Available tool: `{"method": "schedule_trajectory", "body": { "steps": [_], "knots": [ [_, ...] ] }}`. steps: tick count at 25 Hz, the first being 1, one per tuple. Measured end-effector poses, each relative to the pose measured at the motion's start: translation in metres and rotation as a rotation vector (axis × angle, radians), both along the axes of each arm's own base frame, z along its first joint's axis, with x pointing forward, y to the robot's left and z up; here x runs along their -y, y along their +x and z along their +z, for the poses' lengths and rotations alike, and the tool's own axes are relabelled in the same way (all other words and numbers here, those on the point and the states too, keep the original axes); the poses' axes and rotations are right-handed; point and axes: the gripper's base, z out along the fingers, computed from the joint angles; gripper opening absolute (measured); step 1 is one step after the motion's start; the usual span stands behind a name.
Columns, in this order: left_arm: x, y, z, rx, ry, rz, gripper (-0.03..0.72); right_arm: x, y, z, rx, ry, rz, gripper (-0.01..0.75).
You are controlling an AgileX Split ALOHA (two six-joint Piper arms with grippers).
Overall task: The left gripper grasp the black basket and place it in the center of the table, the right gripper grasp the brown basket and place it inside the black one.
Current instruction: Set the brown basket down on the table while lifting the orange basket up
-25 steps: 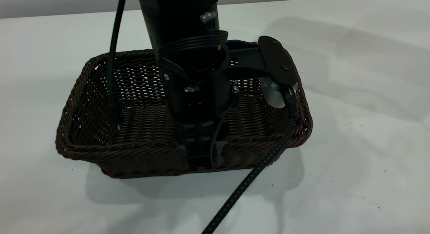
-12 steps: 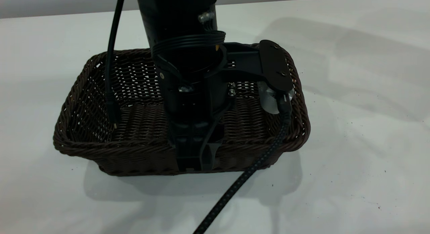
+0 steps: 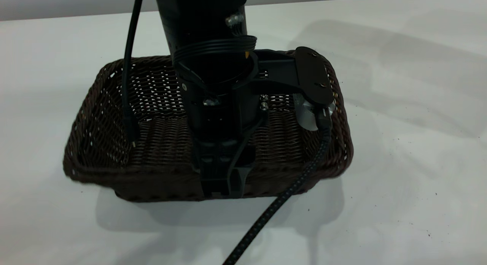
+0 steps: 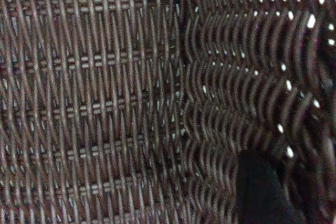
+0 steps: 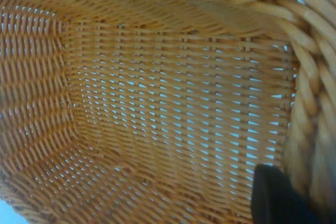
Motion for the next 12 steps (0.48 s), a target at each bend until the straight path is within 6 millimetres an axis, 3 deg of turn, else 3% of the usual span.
{"method": "schedule_trajectory", "body": {
  "steps": [7, 12],
  "knots": [
    [0.000, 0.000, 0.000, 0.004, 0.002, -0.001, 0.354, 0.000, 0.000, 0.000, -0.001, 0.001, 0.001, 0.115],
    [0.001, 0.001, 0.017, 0.037, -0.034, -0.003, 0.363, 0.000, 0.000, 0.000, -0.001, 0.002, 0.001, 0.115]
  ]
}}
